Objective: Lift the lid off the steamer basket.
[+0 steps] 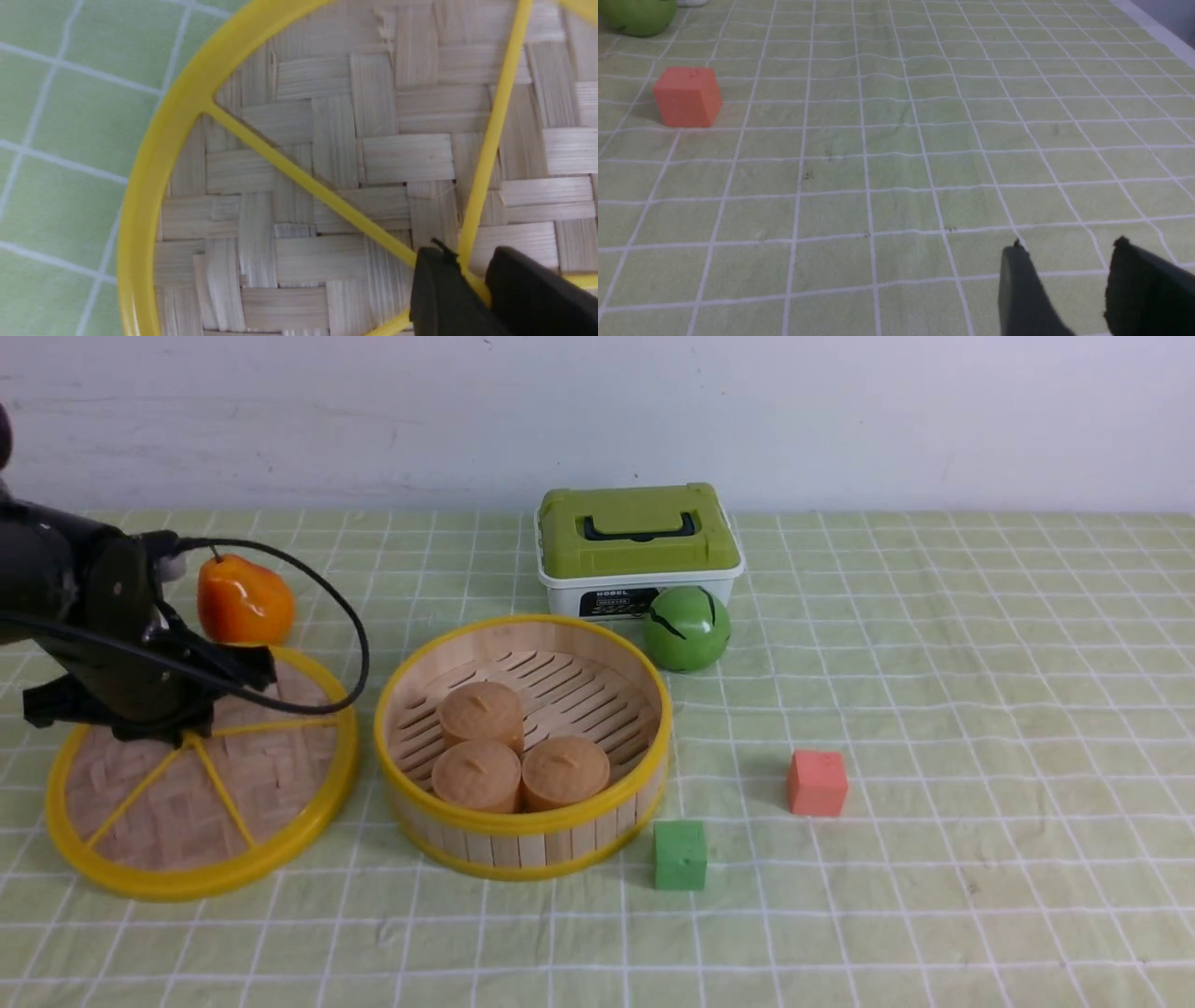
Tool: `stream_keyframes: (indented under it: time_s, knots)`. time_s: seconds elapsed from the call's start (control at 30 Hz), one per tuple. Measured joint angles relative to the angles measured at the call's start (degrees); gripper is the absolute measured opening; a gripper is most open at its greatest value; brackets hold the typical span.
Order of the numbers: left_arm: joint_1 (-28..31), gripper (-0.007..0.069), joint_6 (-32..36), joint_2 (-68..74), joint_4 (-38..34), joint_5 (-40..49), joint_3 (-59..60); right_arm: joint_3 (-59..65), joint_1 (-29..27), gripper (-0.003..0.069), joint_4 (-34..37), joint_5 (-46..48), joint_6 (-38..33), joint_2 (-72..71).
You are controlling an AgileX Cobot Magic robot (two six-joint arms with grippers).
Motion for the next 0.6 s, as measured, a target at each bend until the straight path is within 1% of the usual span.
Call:
stream_keyframes:
  time_s: [0.07,0.2,0.27,0.3,0.33,0.4,0.53,0.57,0.6]
  knots:
    - [0.0,0.0167,-0.2,0.3,-0.4,-0.2,0.0,0.0,0.0,0.0243,0.0,0.0,0.0,0.0]
    - [0.0,0.0293,-0.3,-2.0,-0.9,0.8,-0.1,0.0,0.0,0.0243,0.0,0.0,0.0,0.0]
    - [0.0,0.0313,-0.3,-5.2,-1.9,1.9,-0.1,0.0,0.0,0.0243,0.0,0.0,0.0,0.0]
    - [0.0,0.031,-0.3,-7.6,-2.6,2.2,-0.1,0.0,0.0,0.0243,0.0,0.0,0.0,0.0]
    - [0.0,0.0295,-0.2,-10.0,-3.5,2.2,-0.1,0.0,0.0,0.0243,0.0,0.0,0.0,0.0]
    - [0.0,0.0243,1.3,-17.1,-6.3,2.2,-0.1,0.0,0.0,0.0243,0.0,0.0,0.0,0.0]
    - [0.0,0.0066,8.4,-33.5,-13.6,2.2,-0.1,0.0,0.0,0.0243,0.0,0.0,0.0,0.0]
    - [0.0,0.0057,8.4,-33.5,-14.1,2.2,-0.1,0.0,0.0,0.0243,0.0,0.0,0.0,0.0]
    - [0.0,-0.0006,12.3,-39.8,-17.5,2.2,0.0,0.0,0.0,0.0243,0.0,0.0,0.0,0.0]
